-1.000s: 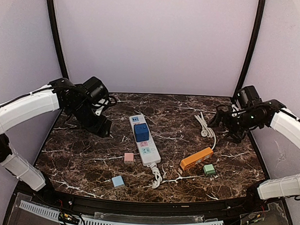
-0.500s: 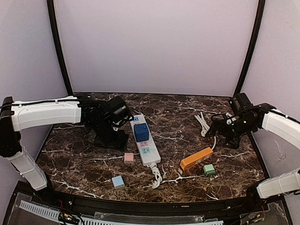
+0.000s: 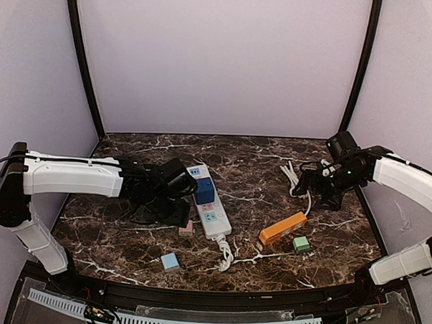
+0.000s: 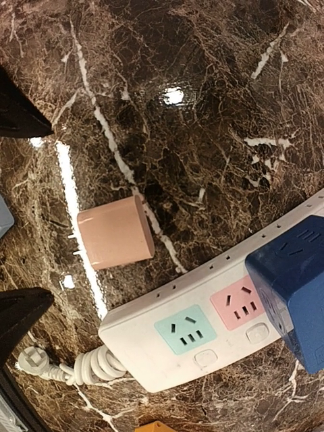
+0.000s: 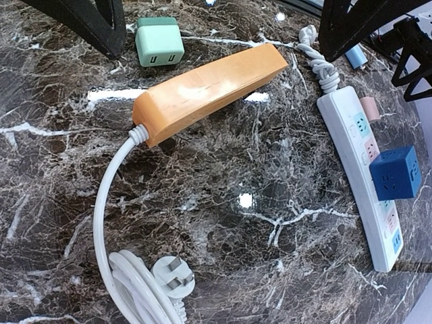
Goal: Insert the plug
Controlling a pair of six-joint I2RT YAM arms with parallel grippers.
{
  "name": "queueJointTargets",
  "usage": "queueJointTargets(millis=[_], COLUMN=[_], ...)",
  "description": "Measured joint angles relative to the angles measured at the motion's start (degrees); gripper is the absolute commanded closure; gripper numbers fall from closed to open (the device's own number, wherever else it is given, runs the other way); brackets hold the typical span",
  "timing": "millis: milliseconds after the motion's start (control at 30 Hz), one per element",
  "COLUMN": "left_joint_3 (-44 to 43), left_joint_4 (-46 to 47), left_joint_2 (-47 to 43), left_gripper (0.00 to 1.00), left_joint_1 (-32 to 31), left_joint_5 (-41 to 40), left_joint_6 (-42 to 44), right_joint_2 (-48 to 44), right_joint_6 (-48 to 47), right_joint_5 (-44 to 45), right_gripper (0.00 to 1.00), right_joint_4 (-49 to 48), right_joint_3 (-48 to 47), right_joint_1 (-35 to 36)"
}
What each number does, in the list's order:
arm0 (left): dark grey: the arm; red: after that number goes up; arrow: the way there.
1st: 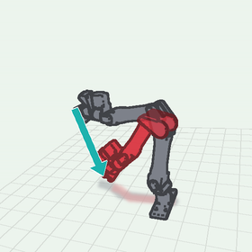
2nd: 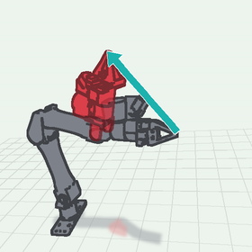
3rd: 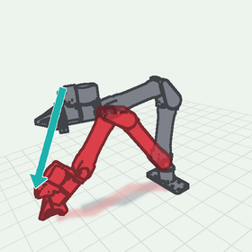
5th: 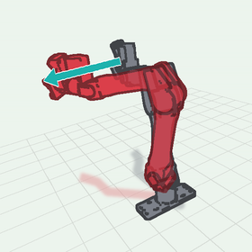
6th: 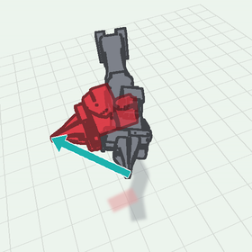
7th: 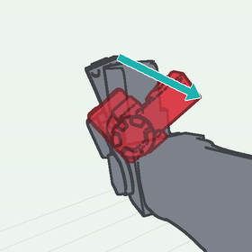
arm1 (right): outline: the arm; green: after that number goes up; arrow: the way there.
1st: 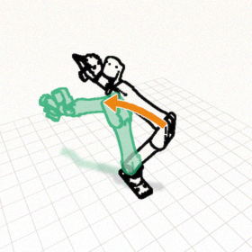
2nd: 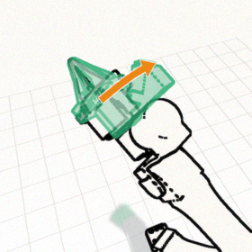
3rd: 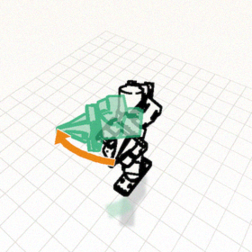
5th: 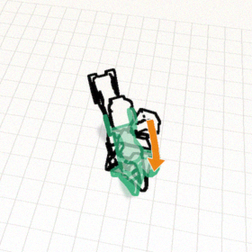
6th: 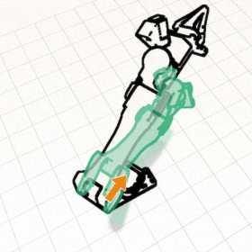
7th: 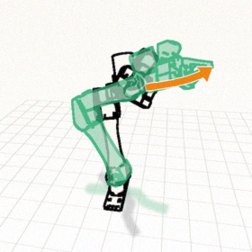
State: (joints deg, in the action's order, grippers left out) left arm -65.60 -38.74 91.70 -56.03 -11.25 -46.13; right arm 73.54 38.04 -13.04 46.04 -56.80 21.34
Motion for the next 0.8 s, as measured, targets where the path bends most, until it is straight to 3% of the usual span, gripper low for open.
queueJointTargets(millis=[800], left_joint_3=[0.8], left_joint_4=[6.4], left_joint_2=[8.8], left_gripper=[0.28], left_joint_1=[-0.9], left_joint_5=[-1.4], left_joint_6=[-4.3], right_joint_2=[-0.9], right_joint_6=[1.1], right_joint_5=[-1.7], right_gripper=[0.02], right_joint_4=[0.7], right_joint_3=[0.0], right_joint_1=[0.0])
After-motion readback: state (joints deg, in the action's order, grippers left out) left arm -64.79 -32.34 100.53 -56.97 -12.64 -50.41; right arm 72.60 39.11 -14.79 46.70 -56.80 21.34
